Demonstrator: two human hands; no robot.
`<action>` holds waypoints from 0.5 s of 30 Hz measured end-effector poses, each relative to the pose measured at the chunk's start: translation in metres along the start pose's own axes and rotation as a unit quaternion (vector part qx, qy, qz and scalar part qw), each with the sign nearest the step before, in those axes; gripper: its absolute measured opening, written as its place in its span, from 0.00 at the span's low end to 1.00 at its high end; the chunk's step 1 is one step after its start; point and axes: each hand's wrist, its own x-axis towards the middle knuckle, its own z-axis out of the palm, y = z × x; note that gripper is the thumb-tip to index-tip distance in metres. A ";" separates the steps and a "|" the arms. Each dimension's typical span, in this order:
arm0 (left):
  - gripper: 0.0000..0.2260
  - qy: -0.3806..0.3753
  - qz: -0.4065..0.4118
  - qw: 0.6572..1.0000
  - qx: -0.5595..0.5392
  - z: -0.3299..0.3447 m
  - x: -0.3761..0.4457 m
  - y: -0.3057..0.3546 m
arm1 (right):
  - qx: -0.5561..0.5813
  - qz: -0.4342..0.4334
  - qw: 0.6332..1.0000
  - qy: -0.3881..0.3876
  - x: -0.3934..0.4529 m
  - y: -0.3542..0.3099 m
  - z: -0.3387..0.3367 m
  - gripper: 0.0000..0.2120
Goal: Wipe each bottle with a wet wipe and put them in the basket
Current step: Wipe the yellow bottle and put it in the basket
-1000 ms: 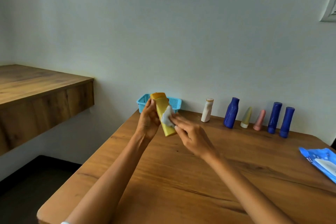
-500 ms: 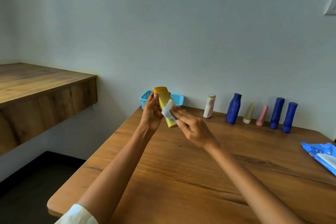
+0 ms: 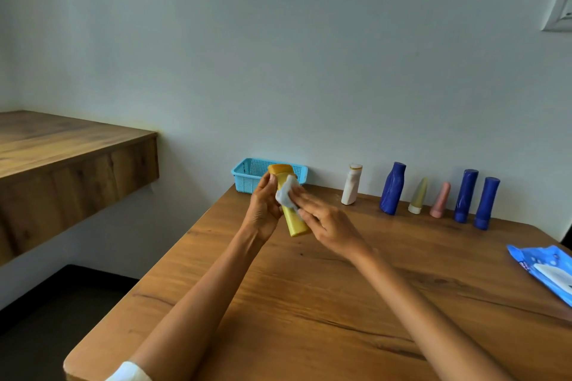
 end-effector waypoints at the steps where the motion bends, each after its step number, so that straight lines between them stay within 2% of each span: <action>1: 0.09 -0.010 -0.006 1.000 0.003 0.000 -0.001 -0.001 | -0.005 0.003 1.000 0.003 0.008 0.002 -0.002 0.22; 6: 0.15 -0.051 -0.034 0.998 0.016 0.000 0.000 -0.006 | 0.008 0.039 0.999 0.030 0.041 0.004 -0.009 0.21; 10: 0.18 -0.001 -0.018 1.000 -0.006 -0.001 0.004 -0.005 | 0.009 0.020 0.999 0.033 0.036 -0.002 0.001 0.21; 15: 0.09 0.061 -0.018 0.997 -0.038 -0.010 0.014 -0.004 | 0.018 -0.027 0.998 0.045 0.006 0.000 0.011 0.16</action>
